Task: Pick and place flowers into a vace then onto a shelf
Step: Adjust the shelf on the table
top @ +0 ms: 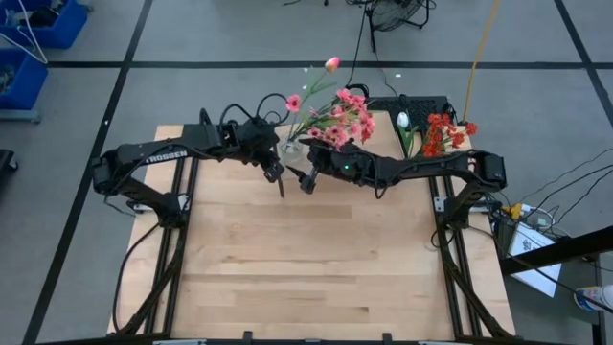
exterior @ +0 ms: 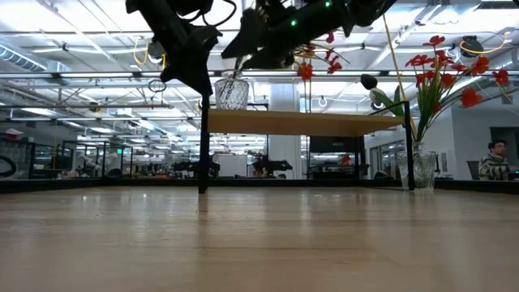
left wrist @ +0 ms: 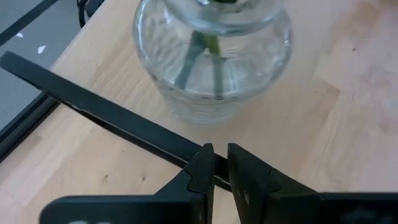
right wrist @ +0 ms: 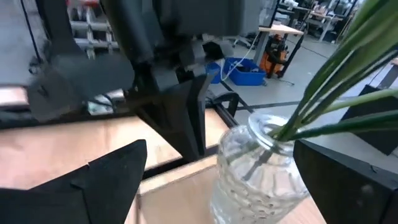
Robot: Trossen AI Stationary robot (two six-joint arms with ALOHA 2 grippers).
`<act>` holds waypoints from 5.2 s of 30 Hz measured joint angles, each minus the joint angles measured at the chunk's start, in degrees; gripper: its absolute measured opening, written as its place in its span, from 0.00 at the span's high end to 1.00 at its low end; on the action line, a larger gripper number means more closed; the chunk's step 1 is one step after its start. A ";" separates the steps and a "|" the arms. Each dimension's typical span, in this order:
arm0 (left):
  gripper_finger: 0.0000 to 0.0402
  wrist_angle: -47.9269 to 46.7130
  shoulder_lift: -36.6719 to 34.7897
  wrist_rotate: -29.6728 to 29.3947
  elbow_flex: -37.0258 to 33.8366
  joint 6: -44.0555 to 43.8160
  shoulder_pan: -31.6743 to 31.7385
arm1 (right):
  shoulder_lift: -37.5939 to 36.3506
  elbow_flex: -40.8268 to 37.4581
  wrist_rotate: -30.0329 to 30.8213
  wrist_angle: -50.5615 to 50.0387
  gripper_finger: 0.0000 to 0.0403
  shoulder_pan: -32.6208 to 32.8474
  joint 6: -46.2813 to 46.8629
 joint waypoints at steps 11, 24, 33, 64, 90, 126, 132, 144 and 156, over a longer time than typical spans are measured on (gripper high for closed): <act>0.87 0.37 -2.94 0.56 0.00 0.34 -3.47 | -8.05 0.00 -0.31 -15.80 0.01 2.52 26.84; 0.87 6.97 -8.58 2.44 0.07 -4.27 -12.20 | -10.50 -0.07 -7.84 -21.09 0.02 9.81 46.62; 0.87 13.87 -8.08 0.83 0.00 -13.17 -15.60 | -11.02 -0.07 -3.78 -33.21 0.02 18.23 48.80; 0.87 10.65 -2.49 5.05 -0.15 -6.32 -18.54 | -37.36 -47.91 35.90 -19.63 0.02 33.73 94.86; 0.87 20.95 -8.26 2.23 -25.06 -22.25 -21.18 | -15.30 -39.56 9.29 23.05 0.03 13.88 46.58; 0.87 6.00 -28.56 -4.66 -24.96 -20.93 -21.26 | 27.29 1.67 5.48 24.01 0.33 4.96 30.63; 0.87 5.35 -28.69 -5.25 -25.00 -18.90 -21.04 | 27.35 3.33 1.54 23.10 0.36 4.02 31.23; 0.87 5.75 -28.69 -5.60 -25.00 -16.76 -21.04 | 27.62 5.40 -2.28 22.34 0.44 2.39 33.23; 0.87 5.44 -28.65 -6.01 -25.00 -16.78 -20.99 | 36.94 16.30 -5.19 25.12 0.47 3.73 34.12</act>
